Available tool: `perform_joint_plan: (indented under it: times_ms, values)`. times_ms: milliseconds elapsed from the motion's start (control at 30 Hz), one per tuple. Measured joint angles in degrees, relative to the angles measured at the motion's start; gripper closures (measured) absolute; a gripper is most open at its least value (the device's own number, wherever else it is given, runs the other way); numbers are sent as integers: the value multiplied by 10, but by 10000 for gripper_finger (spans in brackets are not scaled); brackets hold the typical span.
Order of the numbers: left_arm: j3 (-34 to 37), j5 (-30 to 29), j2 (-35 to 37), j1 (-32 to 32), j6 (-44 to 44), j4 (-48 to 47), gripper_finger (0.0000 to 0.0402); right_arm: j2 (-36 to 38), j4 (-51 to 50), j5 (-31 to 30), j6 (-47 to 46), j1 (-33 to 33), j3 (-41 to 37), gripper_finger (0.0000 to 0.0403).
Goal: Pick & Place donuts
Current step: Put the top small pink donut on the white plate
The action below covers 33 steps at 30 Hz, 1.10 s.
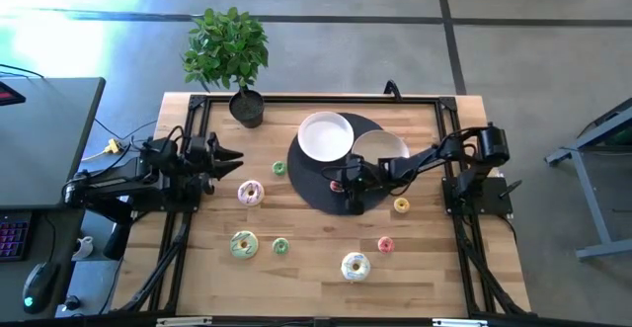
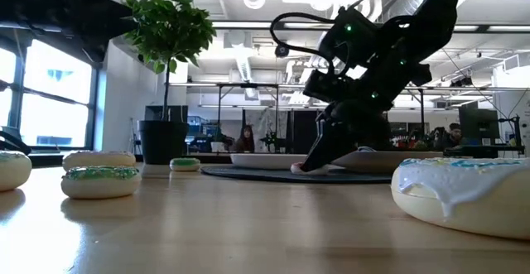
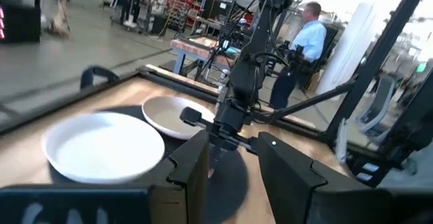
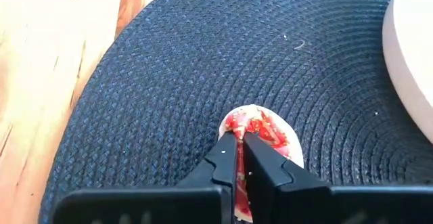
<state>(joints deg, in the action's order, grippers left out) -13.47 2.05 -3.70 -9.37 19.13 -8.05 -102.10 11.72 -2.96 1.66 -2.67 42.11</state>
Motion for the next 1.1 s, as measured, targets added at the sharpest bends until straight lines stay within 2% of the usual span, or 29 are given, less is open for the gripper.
perform_joint_plan:
  times_ms: [133,333,433,567,800,967,1100]
  values:
    - [0,11,0,0,50,-16,275,42,-21,-15,1,6,11,384]
    - [0,7,0,0,37,-32,275,108,14,-177,7,-10,34,391]
    - [0,4,0,0,37,-18,275,115,62,-210,1,-39,36,384]
    - [0,4,0,0,37,4,275,89,114,-182,-30,-94,37,395]
    - [-1,4,-25,0,37,41,275,-11,177,-128,-80,-178,37,391]
    - [-1,3,-62,0,36,41,275,-58,196,-92,-91,-199,36,396]
    - [-1,-3,-88,0,-15,41,275,-68,191,-81,-58,-210,37,386]
